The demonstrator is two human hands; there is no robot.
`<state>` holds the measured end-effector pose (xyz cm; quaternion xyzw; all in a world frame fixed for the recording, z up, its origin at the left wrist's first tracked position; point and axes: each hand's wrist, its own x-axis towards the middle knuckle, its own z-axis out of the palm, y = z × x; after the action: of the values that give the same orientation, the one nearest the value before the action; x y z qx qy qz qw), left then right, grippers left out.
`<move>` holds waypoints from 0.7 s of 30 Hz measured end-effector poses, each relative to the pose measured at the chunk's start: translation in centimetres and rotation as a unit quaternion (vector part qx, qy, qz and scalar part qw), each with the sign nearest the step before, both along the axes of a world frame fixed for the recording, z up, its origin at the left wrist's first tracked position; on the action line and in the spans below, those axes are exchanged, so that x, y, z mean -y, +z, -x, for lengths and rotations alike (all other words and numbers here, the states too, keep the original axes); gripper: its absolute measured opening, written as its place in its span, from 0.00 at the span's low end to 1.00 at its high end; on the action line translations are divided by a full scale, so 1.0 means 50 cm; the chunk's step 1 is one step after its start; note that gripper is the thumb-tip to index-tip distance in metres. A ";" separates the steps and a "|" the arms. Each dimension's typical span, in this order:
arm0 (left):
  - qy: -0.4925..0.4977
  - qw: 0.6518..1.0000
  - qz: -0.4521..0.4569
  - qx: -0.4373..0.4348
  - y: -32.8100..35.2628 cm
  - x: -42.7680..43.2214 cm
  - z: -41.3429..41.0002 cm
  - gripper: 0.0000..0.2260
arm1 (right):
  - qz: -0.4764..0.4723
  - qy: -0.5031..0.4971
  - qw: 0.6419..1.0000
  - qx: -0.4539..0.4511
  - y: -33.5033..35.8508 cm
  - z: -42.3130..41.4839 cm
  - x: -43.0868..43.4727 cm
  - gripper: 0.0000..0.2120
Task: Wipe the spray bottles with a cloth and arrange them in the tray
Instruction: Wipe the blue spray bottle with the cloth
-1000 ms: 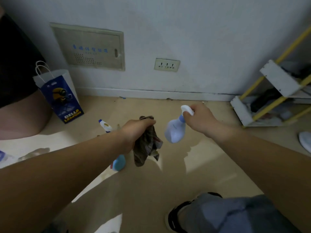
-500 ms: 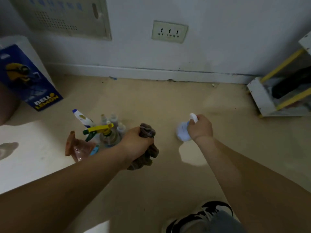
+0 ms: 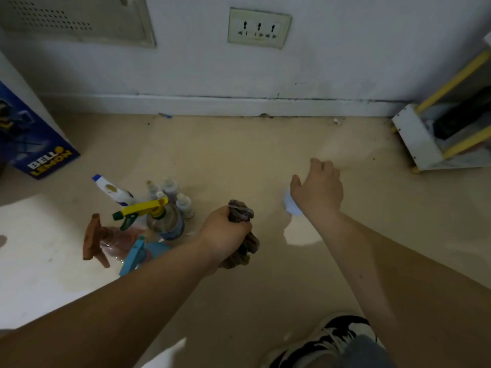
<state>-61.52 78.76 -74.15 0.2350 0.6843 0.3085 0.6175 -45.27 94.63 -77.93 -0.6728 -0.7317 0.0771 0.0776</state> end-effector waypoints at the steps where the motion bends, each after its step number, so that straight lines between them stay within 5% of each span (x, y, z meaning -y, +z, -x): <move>1: -0.001 1.000 -0.001 -0.006 0.002 0.010 0.005 0.07 | -0.018 0.048 0.998 0.023 0.011 0.017 0.015 0.24; 4: -0.001 0.998 -0.007 -0.054 0.011 0.048 0.028 0.08 | 0.005 0.169 0.986 0.013 0.046 0.088 0.067 0.19; 9: 0.013 0.999 -0.002 -0.042 0.050 0.143 0.062 0.09 | 0.155 0.227 0.961 -0.014 0.088 0.204 0.178 0.14; 14: 0.035 0.989 -0.007 -0.147 0.035 0.274 0.108 0.04 | 0.221 0.208 0.953 -0.013 0.084 0.278 0.293 0.11; 21: 0.005 0.987 0.066 -0.146 0.018 0.398 0.196 0.09 | 0.318 0.198 0.916 -0.145 0.011 0.309 0.425 0.10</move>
<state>-71.30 58.84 -73.22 0.2329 0.7871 0.2278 0.5238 -60.73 73.41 -77.39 -0.4852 -0.7674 0.4161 -0.0516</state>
